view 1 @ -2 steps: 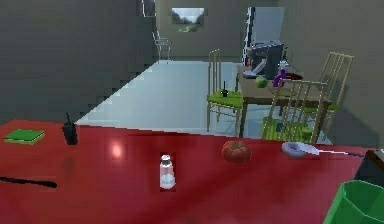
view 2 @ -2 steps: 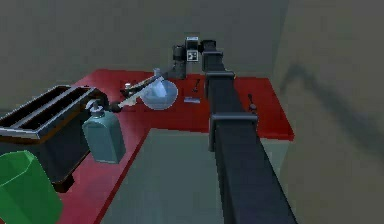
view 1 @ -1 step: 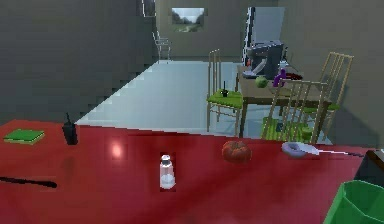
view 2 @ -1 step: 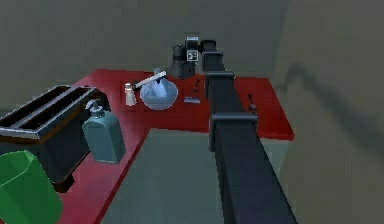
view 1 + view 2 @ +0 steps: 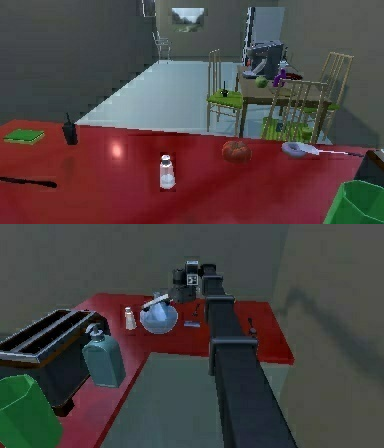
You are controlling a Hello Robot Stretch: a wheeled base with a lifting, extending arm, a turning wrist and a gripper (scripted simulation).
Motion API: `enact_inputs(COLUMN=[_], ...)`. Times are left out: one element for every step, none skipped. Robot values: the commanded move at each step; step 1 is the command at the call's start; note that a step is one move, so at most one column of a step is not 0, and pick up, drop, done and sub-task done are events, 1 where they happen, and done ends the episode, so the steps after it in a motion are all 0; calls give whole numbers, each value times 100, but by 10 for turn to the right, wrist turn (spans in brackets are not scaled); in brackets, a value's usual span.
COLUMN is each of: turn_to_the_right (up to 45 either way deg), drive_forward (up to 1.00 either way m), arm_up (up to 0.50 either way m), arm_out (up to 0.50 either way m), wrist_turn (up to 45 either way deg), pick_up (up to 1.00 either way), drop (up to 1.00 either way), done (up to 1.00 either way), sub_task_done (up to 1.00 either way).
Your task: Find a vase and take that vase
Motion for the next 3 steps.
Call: enact_inputs(turn_to_the_right=[0, 0, 0], drive_forward=[0, 0, 0], arm_up=[-10, 0, 10], arm_out=[0, 0, 0], wrist_turn=[0, 0, 0], pick_up=[0, 100, 0], drop=[0, 0, 0], done=[0, 0, 0], sub_task_done=[0, 0, 0])
